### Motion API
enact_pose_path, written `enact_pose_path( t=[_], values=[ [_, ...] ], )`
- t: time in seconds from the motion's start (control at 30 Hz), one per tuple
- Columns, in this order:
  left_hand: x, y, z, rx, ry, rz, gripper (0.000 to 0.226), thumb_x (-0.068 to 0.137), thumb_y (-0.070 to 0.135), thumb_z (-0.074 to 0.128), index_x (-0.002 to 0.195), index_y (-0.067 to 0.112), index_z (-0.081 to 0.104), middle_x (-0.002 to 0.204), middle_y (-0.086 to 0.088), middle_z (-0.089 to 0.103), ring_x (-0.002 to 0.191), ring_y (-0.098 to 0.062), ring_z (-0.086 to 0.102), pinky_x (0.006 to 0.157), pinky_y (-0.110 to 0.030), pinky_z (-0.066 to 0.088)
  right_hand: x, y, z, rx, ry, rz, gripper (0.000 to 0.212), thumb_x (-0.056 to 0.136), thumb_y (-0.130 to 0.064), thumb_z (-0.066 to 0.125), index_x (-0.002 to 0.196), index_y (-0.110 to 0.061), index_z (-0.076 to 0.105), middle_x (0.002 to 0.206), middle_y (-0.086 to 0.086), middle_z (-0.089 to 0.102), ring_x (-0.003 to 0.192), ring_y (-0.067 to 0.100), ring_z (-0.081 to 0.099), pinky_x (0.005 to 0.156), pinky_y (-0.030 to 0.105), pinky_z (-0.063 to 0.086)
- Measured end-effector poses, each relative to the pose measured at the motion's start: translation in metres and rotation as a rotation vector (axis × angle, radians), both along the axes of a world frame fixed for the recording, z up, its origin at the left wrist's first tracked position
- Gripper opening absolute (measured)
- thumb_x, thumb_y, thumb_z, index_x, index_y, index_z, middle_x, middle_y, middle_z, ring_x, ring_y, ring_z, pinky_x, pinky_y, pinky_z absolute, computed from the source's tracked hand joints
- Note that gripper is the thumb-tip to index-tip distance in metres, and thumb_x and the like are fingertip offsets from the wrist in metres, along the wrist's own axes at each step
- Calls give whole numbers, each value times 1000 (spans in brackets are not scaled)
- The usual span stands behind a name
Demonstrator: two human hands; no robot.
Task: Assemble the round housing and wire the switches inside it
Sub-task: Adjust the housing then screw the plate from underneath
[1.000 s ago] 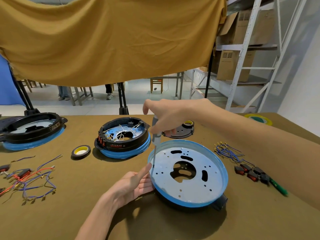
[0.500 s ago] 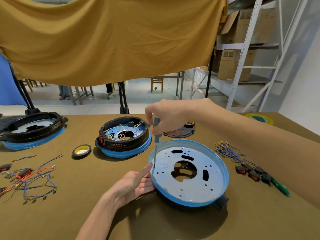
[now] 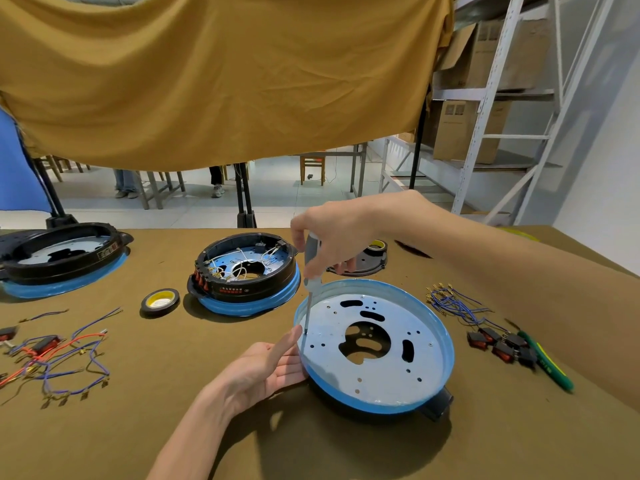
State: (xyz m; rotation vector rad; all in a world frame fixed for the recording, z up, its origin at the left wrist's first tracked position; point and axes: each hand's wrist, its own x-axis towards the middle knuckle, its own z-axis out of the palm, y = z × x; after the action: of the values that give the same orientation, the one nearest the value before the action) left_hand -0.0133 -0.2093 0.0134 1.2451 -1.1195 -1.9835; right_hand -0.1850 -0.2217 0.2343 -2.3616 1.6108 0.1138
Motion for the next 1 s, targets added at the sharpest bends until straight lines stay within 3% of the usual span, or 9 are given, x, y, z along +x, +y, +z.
enact_pose_path(
  t=[0.13, 0.37, 0.63, 0.8, 0.87, 1.0],
  values=[
    [1, 0, 0, -2, -8, 8, 90, 58, 51, 85, 127, 0, 60, 112, -19, 76, 104, -31, 75, 85, -38, 64, 0, 0, 1, -10, -25, 28, 16, 92, -23, 75, 99, -18, 61, 79, 9, 76, 61, 18, 75, 56, 25, 61],
    [1, -2, -1, 1, -6, -11, 84, 61, 50, 84, 125, 0, 61, 111, -19, 76, 103, -31, 75, 75, -34, 65, 1, 0, -2, -18, -35, 15, 18, 94, -28, 72, 97, -15, 61, 71, 6, 76, 60, 20, 75, 53, 21, 57],
    [2, -5, -4, -3, -17, -17, 84, 63, 50, 83, 126, -1, 60, 111, -20, 76, 103, -31, 76, 79, -35, 65, 6, 3, -3, -23, -28, 3, 22, 96, -29, 70, 96, -10, 60, 64, 6, 74, 49, 16, 69, 47, 20, 51],
    [-1, -4, -3, 22, -2, 8, 85, 61, 48, 84, 126, 0, 60, 110, -20, 77, 102, -32, 76, 76, -36, 65, 10, 3, 0, 35, 9, -37, 32, 97, -26, 70, 113, 2, 62, 79, 14, 76, 51, 15, 69, 50, 20, 53],
    [0, -3, -3, 3, -7, -8, 87, 60, 51, 85, 126, 0, 60, 111, -19, 77, 103, -30, 76, 79, -35, 64, 9, 5, 7, 92, 7, -4, 38, 93, -23, 75, 121, -6, 54, 90, 14, 73, 55, 12, 69, 53, 20, 55],
    [2, -3, -1, -11, -31, -23, 92, 57, 56, 85, 126, 1, 60, 110, -17, 77, 103, -28, 76, 79, -33, 64, 9, 5, 9, 18, 15, 93, 25, 91, -19, 76, 111, -13, 63, 93, 8, 75, 71, 14, 73, 63, 23, 59]
  ],
)
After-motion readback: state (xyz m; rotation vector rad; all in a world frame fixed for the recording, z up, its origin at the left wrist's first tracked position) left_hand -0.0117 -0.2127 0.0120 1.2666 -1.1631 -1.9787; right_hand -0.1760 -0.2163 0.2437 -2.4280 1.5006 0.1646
